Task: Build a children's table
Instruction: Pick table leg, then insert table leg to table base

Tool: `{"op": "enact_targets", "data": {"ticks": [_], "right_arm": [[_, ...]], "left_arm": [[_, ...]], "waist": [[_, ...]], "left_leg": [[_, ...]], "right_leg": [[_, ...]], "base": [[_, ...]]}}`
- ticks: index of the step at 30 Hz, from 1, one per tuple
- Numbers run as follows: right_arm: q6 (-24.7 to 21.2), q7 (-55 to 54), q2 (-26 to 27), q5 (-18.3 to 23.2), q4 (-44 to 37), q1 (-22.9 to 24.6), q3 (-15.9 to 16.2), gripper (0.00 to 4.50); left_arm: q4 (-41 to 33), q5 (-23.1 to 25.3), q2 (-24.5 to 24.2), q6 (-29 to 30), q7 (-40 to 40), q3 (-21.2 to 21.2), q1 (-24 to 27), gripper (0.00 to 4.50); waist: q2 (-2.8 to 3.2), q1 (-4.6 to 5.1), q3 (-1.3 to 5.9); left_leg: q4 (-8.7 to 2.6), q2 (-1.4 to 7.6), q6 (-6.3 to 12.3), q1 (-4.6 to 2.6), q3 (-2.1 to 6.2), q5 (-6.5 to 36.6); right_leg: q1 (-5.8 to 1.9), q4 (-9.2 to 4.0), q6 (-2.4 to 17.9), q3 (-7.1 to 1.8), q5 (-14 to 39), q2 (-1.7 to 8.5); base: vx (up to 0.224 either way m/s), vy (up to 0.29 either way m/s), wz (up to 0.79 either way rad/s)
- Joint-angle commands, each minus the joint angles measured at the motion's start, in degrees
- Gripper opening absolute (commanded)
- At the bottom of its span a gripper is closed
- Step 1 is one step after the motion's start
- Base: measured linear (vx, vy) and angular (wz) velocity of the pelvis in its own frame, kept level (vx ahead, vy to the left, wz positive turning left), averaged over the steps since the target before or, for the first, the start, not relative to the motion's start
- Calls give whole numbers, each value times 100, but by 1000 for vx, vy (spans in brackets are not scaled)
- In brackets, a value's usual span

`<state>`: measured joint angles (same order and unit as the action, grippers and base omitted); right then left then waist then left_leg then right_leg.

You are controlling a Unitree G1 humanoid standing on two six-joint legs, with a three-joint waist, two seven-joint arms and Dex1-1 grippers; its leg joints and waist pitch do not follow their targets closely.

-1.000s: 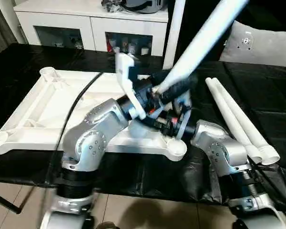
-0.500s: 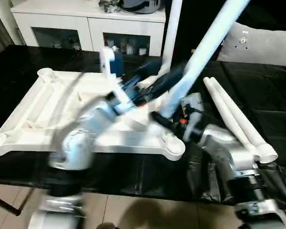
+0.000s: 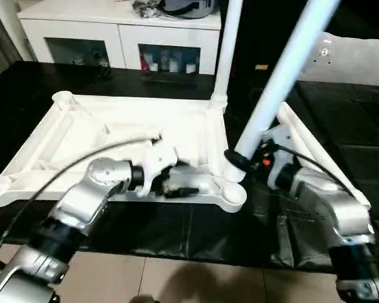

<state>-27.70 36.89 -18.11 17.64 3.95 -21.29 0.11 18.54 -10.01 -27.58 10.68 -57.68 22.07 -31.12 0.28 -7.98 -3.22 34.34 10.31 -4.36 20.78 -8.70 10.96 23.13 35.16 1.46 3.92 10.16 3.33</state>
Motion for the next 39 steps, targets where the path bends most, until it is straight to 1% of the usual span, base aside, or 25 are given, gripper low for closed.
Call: {"op": "enact_targets", "data": {"ticks": [1, 2, 3, 5, 7, 9, 10, 11, 12, 13, 14, 15, 17, 22, 23, 25, 27, 28, 29, 30, 33, 34, 36, 37, 39], "right_arm": [[-44, -27, -20, 59, -171, 40, -129, 188], [-74, -82, -29, 68, -198, 78, -169, 188], [-72, -93, -45, 80, -216, 114, -190, 188], [-73, -81, -75, 101, -239, 163, -203, 188], [-97, -57, -100, 125, -287, 215, -196, 188], [-107, -39, -110, 137, -318, 242, -191, 188], [-105, -7, -127, 159, -372, 288, -182, 188], [-101, 2, -129, 165, -388, 300, -179, 188], [-93, 18, -132, 168, -413, 317, -171, 188], [-89, 40, -138, 172, -446, 341, -164, 188], [-83, 59, -144, 176, -473, 366, -155, 188], [-81, 63, -145, 177, -478, 372, -153, 188], [-106, 112, -158, 209, -520, 397, -135, 188], [-233, 259, -214, 328, -638, 413, -86, 188], [-239, 282, -222, 331, -648, 413, -77, 188], [-255, 315, -230, 331, -668, 415, -66, 188], [-258, 327, -231, 330, -673, 417, -62, 188], [-259, 335, -231, 330, -676, 418, -59, 188], [-263, 346, -238, 340, -683, 425, -51, 188], [-260, 361, -249, 349, -692, 435, -34, 188], [-257, 376, -267, 365, -708, 451, -8, 188], [-257, 388, -274, 367, -717, 458, 7, 188], [-265, 410, -276, 367, -728, 462, 17, 188], [-269, 419, -275, 366, -732, 463, 19, 188], [-272, 425, -274, 364, -728, 457, 20, 188]], "left_arm": [[216, 117, 12, -167, -170, 94, -152, 315], [431, 152, 36, -268, -283, 141, -218, 306], [614, 207, 65, -360, -357, 181, -278, 299], [873, 285, 116, -501, -473, 217, -366, 292], [1099, 323, 183, -626, -575, 193, -437, 273], [1204, 335, 217, -682, -604, 174, -469, 258], [1378, 362, 271, -760, -633, 176, -521, 250], [1423, 370, 282, -780, -643, 185, -532, 241], [1485, 379, 296, -813, -673, 195, -547, 230], [1580, 396, 326, -870, -718, 198, -569, 230], [1686, 415, 360, -940, -761, 190, -592, 212], [1708, 420, 368, -955, -770, 187, -596, 204], [1799, 455, 394, -1015, -793, 188, -613, 189], [2096, 605, 456, -1159, -832, 178, -701, 151], [2124, 635, 454, -1168, -840, 195, -709, 151], [2204, 663, 473, -1186, -888, 188, -729, 124], [2251, 670, 489, -1213, -907, 172, -742, 118], [2274, 671, 497, -1218, -923, 164, -748, 109], [2305, 678, 507, -1228, -948, 157, -756, 98], [2338, 680, 518, -1228, -979, 149, -767, 88], [2395, 693, 533, -1226, -1021, 142, -782, 81], [2442, 758, 528, -1251, -1034, 165, -788, 70], [2517, 846, 529, -1299, -1035, 180, -790, 43], [2541, 869, 532, -1316, -1034, 179, -790, 42], [2559, 906, 523, -1325, -1029, 199, -790, 21]], "waist": [[64, 23, 417], [72, 20, 424], [62, 25, 417], [75, 20, 425], [68, 17, 425], [77, 3, 425], [122, 19, 423], [98, 14, 423], [98, 7, 425], [130, 4, 424], [108, 9, 418], [104, 7, 420], [128, 7, 426], [121, 9, 422], [121, 9, 422], [120, 0, 423], [136, 3, 421], [146, 1, 417], [136, 4, 416], [142, 5, 410], [135, 4, 399], [153, 3, 402], [140, 4, 398], [142, 4, 396], [126, 4, 399]], "left_leg": [[-414, 222, -125, -53, 33, 939], [-414, 235, -138, -51, 42, 928], [-413, 223, -120, -49, 31, 926], [-406, 220, -121, -44, 33, 919], [-406, 230, -117, -46, 34, 925], [-405, 233, -98, -46, 36, 917], [-407, 238, -112, -48, 38, 984], [-407, 236, -113, -46, 43, 1020], [-405, 236, -94, -47, 40, 997], [-403, 235, -94, -44, 44, 998], [-405, 232, -77, -43, 38, 1003], [-404, 231, -74, -39, 39, 986], [-404, 244, -70, -37, 46, 968], [-403, 244, -38, -40, 44, 999], [-403, 244, -38, -40, 44, 999], [-404, 251, -34, -43, 45, 977], [-408, 256, -46, -45, 48, 1002], [-409, 255, -53, -46, 50, 1035], [-410, 251, -58, -49, 47, 1077], [-414, 247, -65, -54, 46, 1128], [-426, 253, -76, -67, 50, 1200], [-428, 256, -85, -64, 57, 1212], [-430, 247, -67, -61, 53, 1212], [-435, 255, -66, -64, 57, 1232], [-433, 254, -62, -63, 55, 1223]], "right_leg": [[-327, -404, 798, -299, 1088, 460], [-334, -383, 846, -300, 1030, 475], [-331, -401, 840, -299, 1042, 463], [-346, -402, 860, -301, 1027, 478], [-347, -394, 894, -301, 1019, 487], [-351, -402, 897, -302, 1049, 496], [-342, -413, 908, -298, 1045, 487], [-358, -405, 915, -296, 1059, 491], [-354, -405, 925, -299, 1065, 498], [-353, -405, 929, -299, 1087, 500], [-354, -425, 916, -299, 1135, 496], [-360, -418, 912, -299, 1143, 497], [-358, -408, 923, -299, 1136, 505], [-357, -422, 954, -298, 1118, 498], [-357, -422, 954, -298, 1118, 498], [-356, -419, 957, -301, 1111, 509], [-352, -420, 967, -300, 1112, 510], [-350, -421, 972, -300, 1139, 510], [-354, -430, 974, -300, 1194, 514], [-352, -444, 964, -300, 1285, 514], [-353, -459, 935, -301, 1445, 519], [-354, -458, 929, -302, 1475, 524], [-352, -479, 892, -302, 1529, 517], [-352, -479, 884, -303, 1574, 526], [-354, -479, 866, -303, 1606, 527]], "base": [[0, 0, 0], [0, 0, 0], [0, 0, 0], [0, 0, 0], [0, 0, 0], [0, 0, 0], [0, 0, 0], [0, 0, 0], [0, 0, 0], [0, 0, 0], [0, 0, 0], [0, 0, 0], [0, 0, 0], [0, 0, 0], [0, 0, 0], [0, 0, 0], [0, 0, 0], [0, 0, 0], [0, 0, 0], [0, 0, 0], [0, 0, 0], [0, 0, 0], [0, 0, 0], [0, 0, 0], [0, 0, 0]]}}
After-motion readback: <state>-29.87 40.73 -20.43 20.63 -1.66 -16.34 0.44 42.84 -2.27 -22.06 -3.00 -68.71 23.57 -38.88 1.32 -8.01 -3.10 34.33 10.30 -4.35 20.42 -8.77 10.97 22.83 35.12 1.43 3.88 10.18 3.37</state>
